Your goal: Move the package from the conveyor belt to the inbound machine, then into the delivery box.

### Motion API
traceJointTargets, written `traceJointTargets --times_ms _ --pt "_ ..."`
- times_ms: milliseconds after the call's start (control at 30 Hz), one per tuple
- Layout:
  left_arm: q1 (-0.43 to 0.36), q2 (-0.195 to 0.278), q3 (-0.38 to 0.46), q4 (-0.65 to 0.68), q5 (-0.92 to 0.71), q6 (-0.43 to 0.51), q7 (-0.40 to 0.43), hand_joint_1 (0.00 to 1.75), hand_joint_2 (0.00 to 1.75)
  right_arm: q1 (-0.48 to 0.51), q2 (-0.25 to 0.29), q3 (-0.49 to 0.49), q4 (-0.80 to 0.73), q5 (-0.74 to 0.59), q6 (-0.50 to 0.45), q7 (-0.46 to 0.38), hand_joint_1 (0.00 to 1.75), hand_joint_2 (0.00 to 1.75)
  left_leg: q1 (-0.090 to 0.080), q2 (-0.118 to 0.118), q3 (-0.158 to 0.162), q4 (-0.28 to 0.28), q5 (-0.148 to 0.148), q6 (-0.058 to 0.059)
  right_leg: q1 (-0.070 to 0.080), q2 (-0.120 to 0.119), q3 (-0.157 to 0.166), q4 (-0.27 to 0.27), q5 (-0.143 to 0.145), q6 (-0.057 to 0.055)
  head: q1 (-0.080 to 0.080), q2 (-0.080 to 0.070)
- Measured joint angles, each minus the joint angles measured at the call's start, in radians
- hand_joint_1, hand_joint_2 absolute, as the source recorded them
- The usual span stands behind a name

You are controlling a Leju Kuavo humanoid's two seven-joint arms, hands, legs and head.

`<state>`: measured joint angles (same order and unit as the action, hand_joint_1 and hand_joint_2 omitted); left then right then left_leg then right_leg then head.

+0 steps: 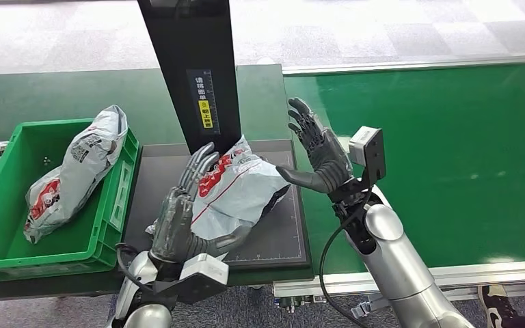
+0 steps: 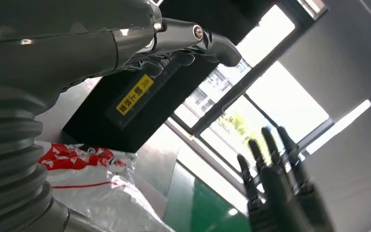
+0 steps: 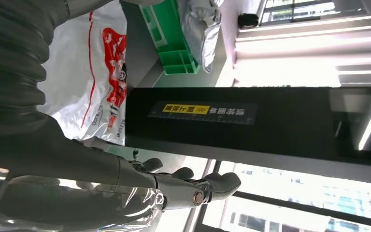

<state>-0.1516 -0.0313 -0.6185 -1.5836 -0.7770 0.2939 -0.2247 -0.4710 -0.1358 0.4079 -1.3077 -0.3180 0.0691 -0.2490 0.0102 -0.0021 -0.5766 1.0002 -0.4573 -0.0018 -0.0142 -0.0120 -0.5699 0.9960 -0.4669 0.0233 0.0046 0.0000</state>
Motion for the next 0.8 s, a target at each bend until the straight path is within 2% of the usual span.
traceJointTargets --times_ms 133,400,800 --pt "-0.053 0.015 -0.049 0.107 -0.015 -0.02 0.003 0.0 1.75 0.038 0.0 -0.035 -0.064 0.016 0.006 -0.001 0.0 1.75 0.0 0.002 0.0 0.0 0.0 0.0 0.0 0.002 0.0 0.0 0.0 0.0 0.0 0.0" --pt "-0.141 0.049 -0.092 0.286 -0.054 -0.101 0.027 0.0 1.75 0.088 -0.001 -0.087 -0.144 0.045 0.016 0.003 0.0 1.75 0.0 0.001 0.0 0.0 0.0 0.0 0.0 0.002 0.0 0.0 0.0 0.0 0.0 0.0" --pt "-0.173 0.09 -0.12 0.472 -0.061 -0.161 0.017 0.0 1.75 0.097 0.0 -0.101 -0.162 0.047 0.032 0.001 0.0 1.75 0.0 0.002 0.0 0.0 0.0 0.0 0.0 0.002 0.0 0.0 0.0 0.0 0.0 0.0"
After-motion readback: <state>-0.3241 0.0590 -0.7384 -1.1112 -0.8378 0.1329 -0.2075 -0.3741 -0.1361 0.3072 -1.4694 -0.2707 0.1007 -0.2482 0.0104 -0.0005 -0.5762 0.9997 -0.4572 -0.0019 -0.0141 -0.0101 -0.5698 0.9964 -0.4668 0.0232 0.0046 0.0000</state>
